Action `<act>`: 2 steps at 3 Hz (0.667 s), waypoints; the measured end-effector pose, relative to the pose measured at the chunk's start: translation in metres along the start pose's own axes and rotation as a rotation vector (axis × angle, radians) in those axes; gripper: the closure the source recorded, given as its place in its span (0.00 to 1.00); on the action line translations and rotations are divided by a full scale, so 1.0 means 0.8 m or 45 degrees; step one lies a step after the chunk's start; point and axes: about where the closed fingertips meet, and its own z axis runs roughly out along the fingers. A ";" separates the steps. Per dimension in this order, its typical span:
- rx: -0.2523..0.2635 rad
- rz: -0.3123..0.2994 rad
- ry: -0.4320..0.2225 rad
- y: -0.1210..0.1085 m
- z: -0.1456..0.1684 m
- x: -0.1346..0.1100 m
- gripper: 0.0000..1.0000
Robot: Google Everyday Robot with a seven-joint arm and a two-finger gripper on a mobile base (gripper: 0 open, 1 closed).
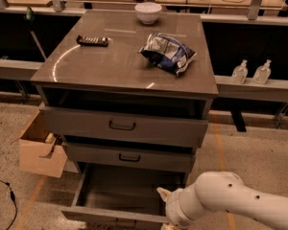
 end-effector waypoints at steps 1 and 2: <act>0.002 0.027 0.056 0.008 0.055 0.012 0.00; 0.021 0.067 0.133 -0.003 0.140 0.053 0.00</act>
Offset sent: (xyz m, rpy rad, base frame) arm -0.0022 0.0362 -0.1179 -0.1209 -0.0506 -0.0980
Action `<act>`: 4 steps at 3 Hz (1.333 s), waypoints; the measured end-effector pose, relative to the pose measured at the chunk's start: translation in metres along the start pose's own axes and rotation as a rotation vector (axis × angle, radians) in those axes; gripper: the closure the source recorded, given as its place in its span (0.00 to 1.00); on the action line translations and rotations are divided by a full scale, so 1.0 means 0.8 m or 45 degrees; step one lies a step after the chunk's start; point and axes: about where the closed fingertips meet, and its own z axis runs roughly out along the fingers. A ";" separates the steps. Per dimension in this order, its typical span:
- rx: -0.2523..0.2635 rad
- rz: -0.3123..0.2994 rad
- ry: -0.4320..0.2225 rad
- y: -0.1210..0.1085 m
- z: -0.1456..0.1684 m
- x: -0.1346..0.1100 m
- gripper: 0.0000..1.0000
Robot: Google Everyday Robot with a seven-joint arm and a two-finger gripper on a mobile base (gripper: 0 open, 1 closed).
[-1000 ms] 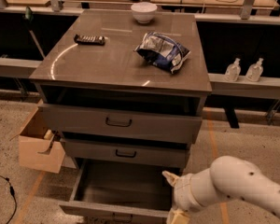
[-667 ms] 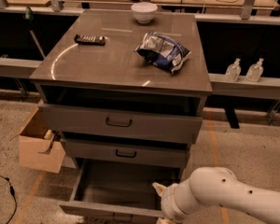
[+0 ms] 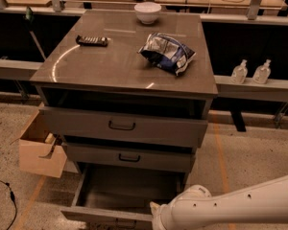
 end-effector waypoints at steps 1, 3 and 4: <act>-0.006 -0.001 0.006 0.001 0.003 0.001 0.00; 0.028 -0.013 0.029 -0.027 0.049 0.024 0.00; 0.031 -0.054 0.027 -0.042 0.078 0.025 0.00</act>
Offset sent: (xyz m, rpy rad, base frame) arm 0.0036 0.0186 -0.0846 -0.0386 -0.0328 -0.0317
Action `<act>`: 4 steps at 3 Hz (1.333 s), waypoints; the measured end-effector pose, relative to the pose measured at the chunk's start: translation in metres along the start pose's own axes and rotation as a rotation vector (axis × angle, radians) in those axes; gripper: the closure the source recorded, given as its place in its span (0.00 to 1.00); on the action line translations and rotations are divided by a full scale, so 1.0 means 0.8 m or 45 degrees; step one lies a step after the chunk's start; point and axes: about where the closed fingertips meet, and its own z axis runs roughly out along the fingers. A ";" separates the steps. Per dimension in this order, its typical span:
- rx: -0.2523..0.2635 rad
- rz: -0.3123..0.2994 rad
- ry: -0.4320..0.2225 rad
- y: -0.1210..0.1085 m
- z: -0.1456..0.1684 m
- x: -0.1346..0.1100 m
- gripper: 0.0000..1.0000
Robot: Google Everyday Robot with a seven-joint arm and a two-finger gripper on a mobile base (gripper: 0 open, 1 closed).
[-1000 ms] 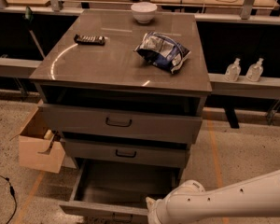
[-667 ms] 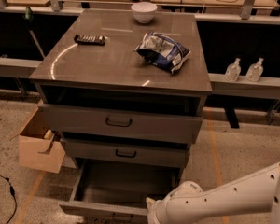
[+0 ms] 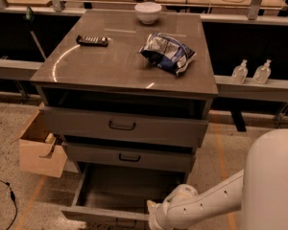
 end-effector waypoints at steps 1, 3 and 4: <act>-0.006 -0.026 -0.013 -0.003 0.030 -0.003 0.00; -0.022 -0.096 -0.013 0.025 0.120 -0.023 0.00; -0.080 -0.126 0.016 0.042 0.159 -0.032 0.00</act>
Offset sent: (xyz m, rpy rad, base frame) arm -0.0371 0.0795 -0.0935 0.0127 -0.0370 0.0705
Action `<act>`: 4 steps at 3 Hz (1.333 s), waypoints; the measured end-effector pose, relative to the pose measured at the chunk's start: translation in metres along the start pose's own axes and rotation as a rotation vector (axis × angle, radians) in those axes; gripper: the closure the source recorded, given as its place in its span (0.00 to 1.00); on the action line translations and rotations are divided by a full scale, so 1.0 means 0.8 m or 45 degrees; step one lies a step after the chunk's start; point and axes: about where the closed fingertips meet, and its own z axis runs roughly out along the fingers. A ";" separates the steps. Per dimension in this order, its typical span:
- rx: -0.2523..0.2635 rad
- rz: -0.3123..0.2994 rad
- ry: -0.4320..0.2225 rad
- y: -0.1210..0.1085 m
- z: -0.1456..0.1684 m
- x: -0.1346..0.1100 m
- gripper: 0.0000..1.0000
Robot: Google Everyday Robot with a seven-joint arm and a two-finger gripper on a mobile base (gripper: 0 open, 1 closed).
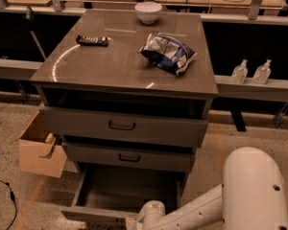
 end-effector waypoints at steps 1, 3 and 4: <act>-0.008 -0.006 0.001 0.002 0.004 -0.002 0.00; 0.025 -0.031 -0.027 -0.016 0.006 -0.007 0.00; -0.028 -0.045 -0.057 -0.012 0.016 -0.015 0.00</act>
Offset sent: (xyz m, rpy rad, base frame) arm 0.0249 -0.0011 0.0065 0.0174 -0.0746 -0.0134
